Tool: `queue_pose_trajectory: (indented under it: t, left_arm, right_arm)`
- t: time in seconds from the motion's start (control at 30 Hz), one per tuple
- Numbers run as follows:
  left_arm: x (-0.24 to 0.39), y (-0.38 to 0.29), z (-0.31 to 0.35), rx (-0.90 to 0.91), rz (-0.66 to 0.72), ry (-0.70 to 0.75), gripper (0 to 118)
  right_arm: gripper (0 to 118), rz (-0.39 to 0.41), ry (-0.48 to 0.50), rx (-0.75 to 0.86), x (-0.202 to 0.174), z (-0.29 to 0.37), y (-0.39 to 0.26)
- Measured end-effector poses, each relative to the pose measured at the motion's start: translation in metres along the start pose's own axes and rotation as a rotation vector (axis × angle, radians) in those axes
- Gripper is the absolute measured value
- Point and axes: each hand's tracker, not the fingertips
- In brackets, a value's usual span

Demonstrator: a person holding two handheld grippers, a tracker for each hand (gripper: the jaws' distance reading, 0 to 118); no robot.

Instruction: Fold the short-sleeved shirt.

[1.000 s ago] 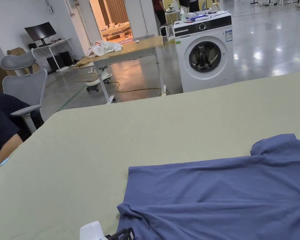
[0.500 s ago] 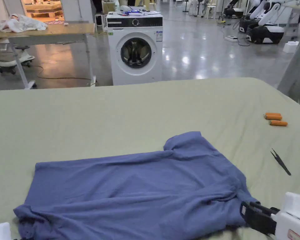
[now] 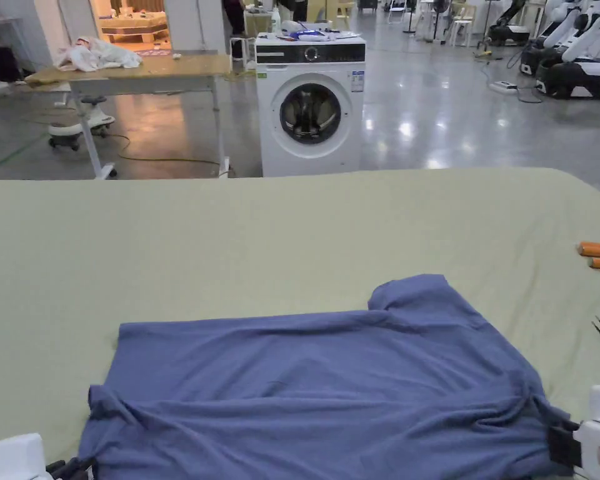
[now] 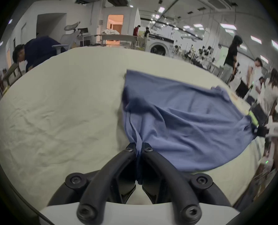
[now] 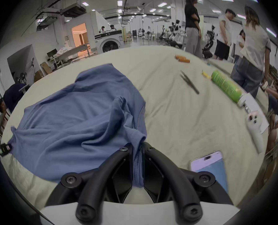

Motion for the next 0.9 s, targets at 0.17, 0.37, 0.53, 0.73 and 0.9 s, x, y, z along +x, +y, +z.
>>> queue_pose_trajectory:
  t: [0.17,0.37,0.53,0.73,0.9]
  left_arm:
    - [-0.016,-0.010,0.053,0.004,0.044,-0.027,0]
    - [-0.024,-0.070,0.099,-0.078,0.022,-0.008,0]
    - [-0.026,-0.089,0.103,-0.063,0.006,-0.011,13]
    - [-0.008,-0.069,0.137,0.191,-0.152,0.150,81]
    - [0.026,-0.036,0.178,0.377,-0.141,0.113,81]
  right_arm:
    - [8,0.033,0.021,0.013,0.006,0.052,-0.026]
    - [8,0.057,0.032,-0.032,0.010,0.094,-0.078]
    - [9,0.083,0.025,-0.012,0.008,0.099,-0.100]
    - [63,0.096,0.034,0.061,0.005,0.114,-0.097]
    - [63,0.042,0.154,0.291,-0.010,0.151,-0.080]
